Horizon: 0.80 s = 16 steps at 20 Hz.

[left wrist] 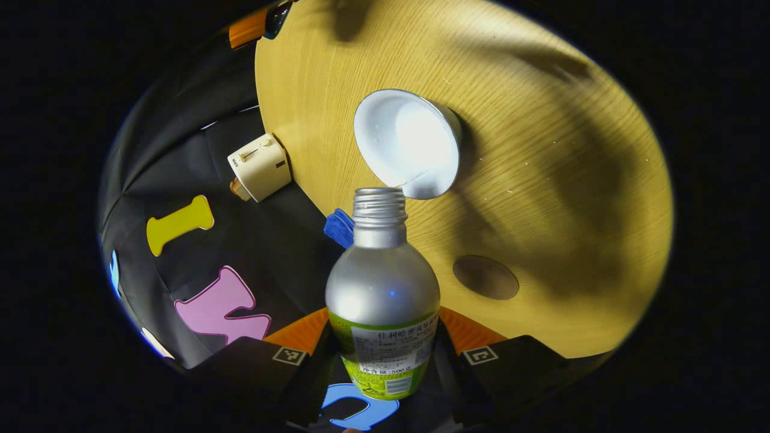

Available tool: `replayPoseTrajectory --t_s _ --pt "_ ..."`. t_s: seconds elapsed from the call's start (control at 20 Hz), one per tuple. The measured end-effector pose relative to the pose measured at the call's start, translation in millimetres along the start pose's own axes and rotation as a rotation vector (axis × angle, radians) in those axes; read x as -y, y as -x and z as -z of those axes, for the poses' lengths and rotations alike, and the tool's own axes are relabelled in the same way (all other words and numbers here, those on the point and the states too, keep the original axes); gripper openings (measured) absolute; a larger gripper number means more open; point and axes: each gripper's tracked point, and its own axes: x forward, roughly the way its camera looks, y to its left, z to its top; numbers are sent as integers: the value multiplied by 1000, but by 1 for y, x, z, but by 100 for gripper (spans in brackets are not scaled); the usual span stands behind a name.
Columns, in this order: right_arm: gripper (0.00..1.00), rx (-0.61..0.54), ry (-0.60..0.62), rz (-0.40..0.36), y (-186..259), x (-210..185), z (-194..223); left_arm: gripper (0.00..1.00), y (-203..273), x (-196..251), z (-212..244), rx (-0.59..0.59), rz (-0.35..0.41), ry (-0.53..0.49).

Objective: Open the teacup lid with one hand, grasp the water bottle and pour water into the teacup with the other hand; after pouring, place the water bottle on the coaster and then close the teacup lid.

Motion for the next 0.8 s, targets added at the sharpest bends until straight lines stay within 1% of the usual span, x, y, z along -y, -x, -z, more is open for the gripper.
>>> replayPoseTrajectory --t_s 0.05,0.15,0.2,0.3,0.4,0.45,0.5,0.65,0.7,0.8 --pt "24 2 -1 5 1 1 -1 79 0 0 -1 6 -5 10" --pt "24 8 -6 11 3 3 -4 79 1 -2 -4 31 -30 45" --pt "24 10 -7 14 3 4 -5 79 1 -2 -5 43 -35 81" --pt "24 15 -5 24 4 6 -7 79 2 -1 -6 74 -31 201" --pt "24 19 -2 33 5 9 -11 79 9 -2 -6 114 -49 362" --pt "28 22 -1 38 5 10 -13 79 14 -4 -5 139 -65 455" --pt "24 25 0 43 5 11 -16 79 19 -6 -4 166 -84 568" --pt "24 38 5 48 5 10 -26 78 32 -8 4 238 -124 962" --pt "28 44 14 53 6 10 -29 79 34 -11 11 254 -137 1081" --pt "28 47 32 62 7 8 -35 78 29 -17 29 295 -154 1359"
